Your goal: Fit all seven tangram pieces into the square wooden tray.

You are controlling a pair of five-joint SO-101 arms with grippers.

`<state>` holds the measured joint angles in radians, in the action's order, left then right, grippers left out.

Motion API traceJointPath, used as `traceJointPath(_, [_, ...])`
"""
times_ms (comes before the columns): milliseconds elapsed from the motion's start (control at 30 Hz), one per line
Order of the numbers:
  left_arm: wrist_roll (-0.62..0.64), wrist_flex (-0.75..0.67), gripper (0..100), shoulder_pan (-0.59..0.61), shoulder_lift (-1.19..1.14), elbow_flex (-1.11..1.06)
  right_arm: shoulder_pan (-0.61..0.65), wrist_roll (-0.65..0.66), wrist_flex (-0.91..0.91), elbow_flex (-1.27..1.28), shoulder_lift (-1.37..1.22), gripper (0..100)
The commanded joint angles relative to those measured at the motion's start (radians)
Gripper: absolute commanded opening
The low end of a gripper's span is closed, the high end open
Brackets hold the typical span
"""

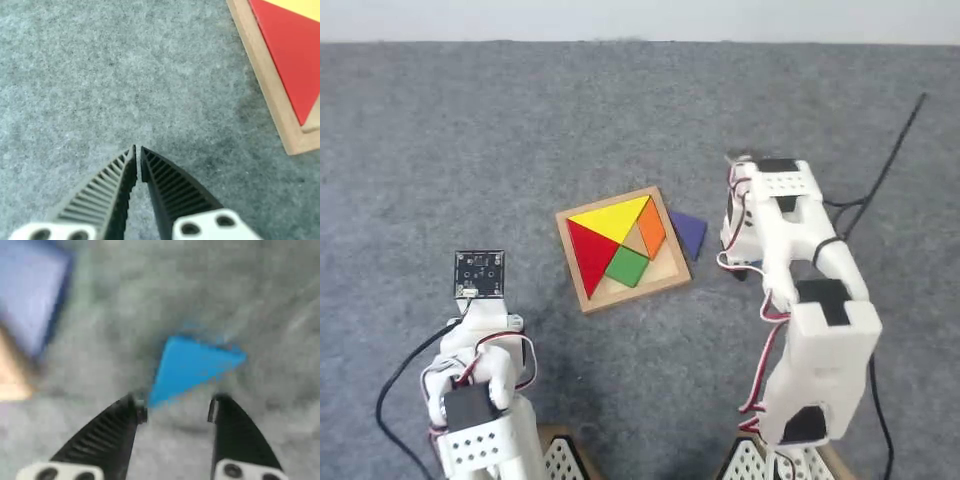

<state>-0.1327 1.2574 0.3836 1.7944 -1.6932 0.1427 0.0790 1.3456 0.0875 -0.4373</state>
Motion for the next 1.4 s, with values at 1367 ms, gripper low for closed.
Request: traceJointPath(1367, [-0.009,0.005,2,0.003,0.018,0.008,-0.157,0.301,0.09,-0.12,0.338,20.9])
